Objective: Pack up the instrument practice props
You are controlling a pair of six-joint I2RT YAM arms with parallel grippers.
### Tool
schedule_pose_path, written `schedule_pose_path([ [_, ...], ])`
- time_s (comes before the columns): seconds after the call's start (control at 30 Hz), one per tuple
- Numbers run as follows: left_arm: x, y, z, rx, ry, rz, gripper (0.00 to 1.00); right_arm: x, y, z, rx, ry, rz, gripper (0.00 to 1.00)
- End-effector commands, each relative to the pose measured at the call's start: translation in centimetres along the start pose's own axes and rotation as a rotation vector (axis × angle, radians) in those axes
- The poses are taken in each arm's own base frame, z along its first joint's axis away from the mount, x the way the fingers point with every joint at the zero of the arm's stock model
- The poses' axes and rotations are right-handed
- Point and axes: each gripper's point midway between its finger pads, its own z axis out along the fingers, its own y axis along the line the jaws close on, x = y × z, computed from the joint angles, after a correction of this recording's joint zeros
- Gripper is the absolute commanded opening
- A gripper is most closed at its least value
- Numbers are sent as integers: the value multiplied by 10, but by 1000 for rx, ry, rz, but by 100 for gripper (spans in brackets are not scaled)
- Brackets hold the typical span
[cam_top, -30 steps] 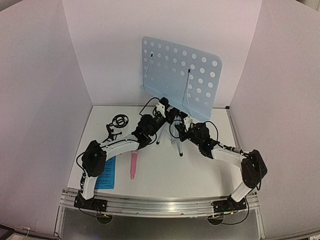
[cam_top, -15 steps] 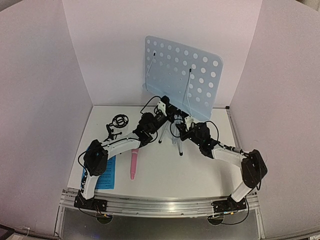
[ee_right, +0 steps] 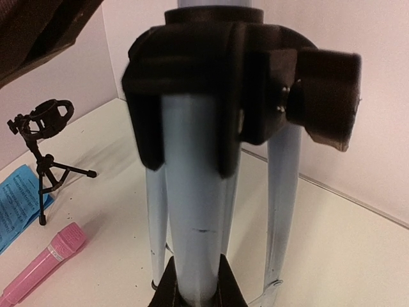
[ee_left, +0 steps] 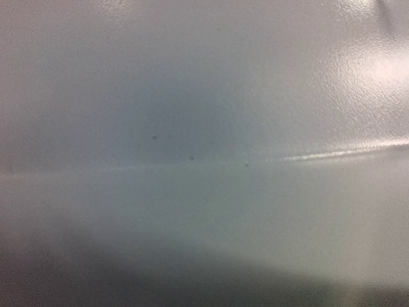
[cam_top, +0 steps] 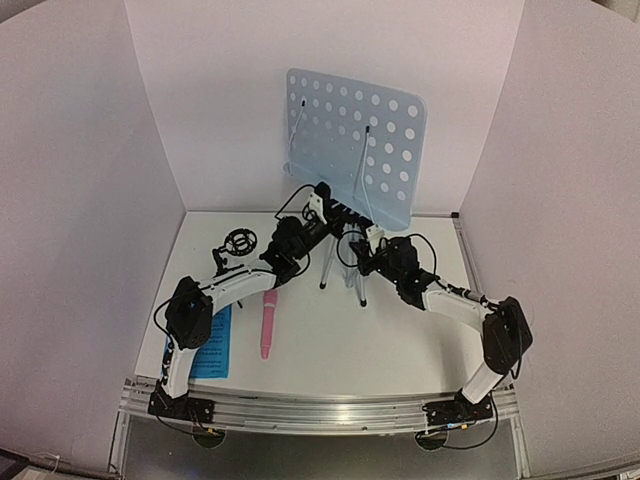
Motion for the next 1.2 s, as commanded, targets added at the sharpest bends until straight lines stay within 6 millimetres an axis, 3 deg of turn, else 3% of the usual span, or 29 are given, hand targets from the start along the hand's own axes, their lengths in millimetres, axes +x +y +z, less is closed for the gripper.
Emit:
schedule_pose_path([
  [0.0,-45,-70,1,236,-24,-108,0,-163,-1,-38,34,-480,-105,0],
  [0.2,-52,-82,6,287,-43,-119,0,-174,-8,-34,73,-525,-108,0],
  [0.53,-54,-81,8,280,-42,-145,0,-225,-23,-46,123,-654,-102,0],
  [0.8,-25,-74,4,259,61,-125,0,-255,-23,-67,98,-747,-93,0],
  [0.97,1,-64,-2,253,144,-71,0,-259,-24,-77,62,-763,-12,0],
  [1.17,0,-67,2,270,144,-110,0,-269,-30,-81,75,-782,19,0],
])
